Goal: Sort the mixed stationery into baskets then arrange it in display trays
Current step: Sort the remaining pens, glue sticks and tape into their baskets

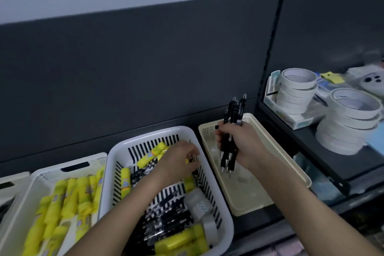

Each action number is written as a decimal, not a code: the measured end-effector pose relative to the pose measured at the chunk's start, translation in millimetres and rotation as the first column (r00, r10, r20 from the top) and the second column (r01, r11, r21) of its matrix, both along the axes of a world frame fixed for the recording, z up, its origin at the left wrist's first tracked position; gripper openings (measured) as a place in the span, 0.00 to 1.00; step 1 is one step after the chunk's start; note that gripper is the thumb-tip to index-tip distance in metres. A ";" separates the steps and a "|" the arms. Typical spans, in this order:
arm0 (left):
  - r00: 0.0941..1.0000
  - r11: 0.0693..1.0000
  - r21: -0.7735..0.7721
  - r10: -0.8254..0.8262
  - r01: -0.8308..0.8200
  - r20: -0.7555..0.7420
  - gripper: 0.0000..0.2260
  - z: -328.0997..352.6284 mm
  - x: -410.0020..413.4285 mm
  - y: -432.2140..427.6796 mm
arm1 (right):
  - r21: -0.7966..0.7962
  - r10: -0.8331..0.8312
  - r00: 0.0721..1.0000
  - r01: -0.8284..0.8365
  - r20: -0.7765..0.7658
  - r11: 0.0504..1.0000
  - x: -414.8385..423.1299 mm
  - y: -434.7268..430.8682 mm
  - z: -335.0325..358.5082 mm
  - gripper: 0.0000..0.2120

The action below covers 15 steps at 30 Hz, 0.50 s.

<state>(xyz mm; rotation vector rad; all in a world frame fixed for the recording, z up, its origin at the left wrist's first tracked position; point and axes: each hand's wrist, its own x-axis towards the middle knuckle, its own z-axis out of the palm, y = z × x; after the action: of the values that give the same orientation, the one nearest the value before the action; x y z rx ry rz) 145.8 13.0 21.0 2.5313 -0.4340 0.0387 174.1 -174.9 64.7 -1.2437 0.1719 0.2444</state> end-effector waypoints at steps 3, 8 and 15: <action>0.999 0.998 0.048 0.038 -0.037 -0.036 0.05 0.9 -13.5 19.9 | 0.053 0.079 0.996 -0.076 -0.051 0.996 -1.9 23.0 -2.6 0.02; 0.892 0.978 0.209 0.077 0.021 -0.446 0.11 -3.6 -43.1 52.4 | 0.031 0.159 0.986 -0.158 -0.057 0.987 -5.2 49.2 -6.7 0.02; 0.775 0.937 0.336 0.141 0.097 -0.617 0.30 -16.2 -68.9 51.0 | 0.027 0.232 0.970 -0.231 -0.069 0.973 -13.6 74.2 -8.7 0.02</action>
<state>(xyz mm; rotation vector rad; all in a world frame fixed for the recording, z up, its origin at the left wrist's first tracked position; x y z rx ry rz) 76.9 64.0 4.8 2.6783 -0.1332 -0.9464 160.5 -100.7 55.9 -1.2372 0.0857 0.4924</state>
